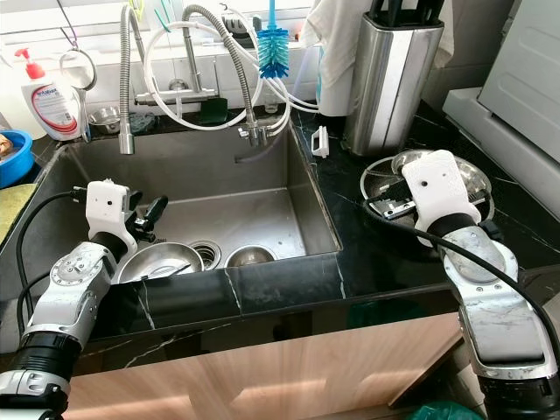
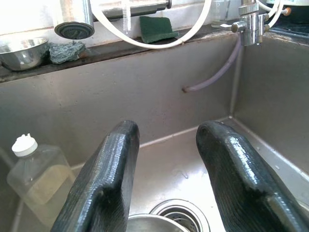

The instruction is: Kitchen organization

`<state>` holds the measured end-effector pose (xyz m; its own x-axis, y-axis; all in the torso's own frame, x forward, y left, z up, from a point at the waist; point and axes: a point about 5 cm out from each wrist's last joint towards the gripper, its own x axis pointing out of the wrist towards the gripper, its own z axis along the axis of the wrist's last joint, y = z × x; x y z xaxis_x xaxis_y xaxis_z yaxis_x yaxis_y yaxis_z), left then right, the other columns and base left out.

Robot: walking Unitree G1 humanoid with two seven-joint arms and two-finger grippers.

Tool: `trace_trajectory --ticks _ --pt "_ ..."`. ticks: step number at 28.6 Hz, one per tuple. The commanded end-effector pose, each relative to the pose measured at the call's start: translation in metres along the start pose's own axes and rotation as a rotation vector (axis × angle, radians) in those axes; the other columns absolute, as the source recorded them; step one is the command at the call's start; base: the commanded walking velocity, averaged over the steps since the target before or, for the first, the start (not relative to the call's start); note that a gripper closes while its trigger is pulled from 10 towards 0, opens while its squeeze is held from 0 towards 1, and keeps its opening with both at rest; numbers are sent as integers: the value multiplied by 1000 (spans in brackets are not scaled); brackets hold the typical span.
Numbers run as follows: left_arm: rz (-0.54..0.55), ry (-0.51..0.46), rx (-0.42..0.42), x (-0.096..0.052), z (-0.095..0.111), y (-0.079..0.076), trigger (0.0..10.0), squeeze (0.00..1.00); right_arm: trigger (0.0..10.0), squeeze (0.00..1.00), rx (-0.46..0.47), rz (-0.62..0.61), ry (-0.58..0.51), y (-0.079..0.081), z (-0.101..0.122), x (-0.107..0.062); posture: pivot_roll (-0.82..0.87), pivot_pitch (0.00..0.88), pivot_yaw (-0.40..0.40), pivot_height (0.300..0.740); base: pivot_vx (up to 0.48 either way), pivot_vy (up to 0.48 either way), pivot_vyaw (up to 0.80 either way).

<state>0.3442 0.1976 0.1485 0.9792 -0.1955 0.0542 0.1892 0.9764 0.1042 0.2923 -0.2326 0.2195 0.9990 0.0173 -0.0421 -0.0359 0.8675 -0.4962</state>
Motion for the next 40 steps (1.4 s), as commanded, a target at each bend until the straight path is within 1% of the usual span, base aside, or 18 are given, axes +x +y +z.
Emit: trace_trajectory --ticks 1,3,5,6,7,8,11,15,24,27,30,31,35,37,40 --pt "-10 4 13 1 2 -2 10000 0 0 0 18 17 30 3 -4 0 -101 0 54 740 0 0 0" --pt "-11 3 12 1 2 -2 10000 0 0 0 14 4 25 2 -3 0 -99 0 53 740 0 0 0" --pt "-7 1 9 1 2 -1 10000 0 0 0 11 -39 16 -5 1 0 -101 0 53 740 0 0 0" --pt "-2 0 5 1 3 -1 10000 0 4157 0 6 -65 10 -9 3 0 -101 0 52 740 0 0 0" --pt "-2 -1 4 1 3 0 10000 0 5294 0 3 -73 7 -10 4 0 -101 0 52 740 0 0 0" --pt "-1 -1 4 1 3 0 10000 0 10000 0 2 -88 2 -12 5 0 -102 0 52 740 0 0 0" --pt "-5 -3 -2 1 3 -2 10000 0 10000 0 -40 -149 -45 -21 18 0 -102 0 52 740 0 0 0" --pt "-11 -3 -6 1 2 -4 10000 0 10000 0 -36 -186 -66 -27 27 -1 -103 0 51 740 0 0 0" --pt "-10 -4 -8 1 2 -4 10000 0 10000 0 -40 -174 -54 -26 28 -1 -106 0 50 740 0 0 0" --pt "-16 -4 -5 1 3 -4 10000 0 10000 0 0 -108 -36 -16 25 0 -103 0 49 740 0 0 0" --pt "-16 -5 -3 1 3 -4 10000 0 10000 0 43 -63 -38 -11 26 0 -102 0 49 740 0 0 0" --pt "-16 -5 -2 1 3 -4 10000 0 10000 0 75 -41 -47 -8 28 0 -103 0 50 740 0 0 0" --pt "-19 -6 0 2 3 -4 10000 0 10000 0 149 -8 -67 -5 32 -1 -104 0 51 740 0 0 0" --pt "-19 -7 1 2 3 -4 10000 0 10000 0 210 20 -97 -3 36 -2 -104 0 51 740 0 0 0" --pt "-20 -7 1 2 3 -4 10000 0 10000 0 266 45 -136 -2 44 -3 -104 0 52 740 0 0 0"
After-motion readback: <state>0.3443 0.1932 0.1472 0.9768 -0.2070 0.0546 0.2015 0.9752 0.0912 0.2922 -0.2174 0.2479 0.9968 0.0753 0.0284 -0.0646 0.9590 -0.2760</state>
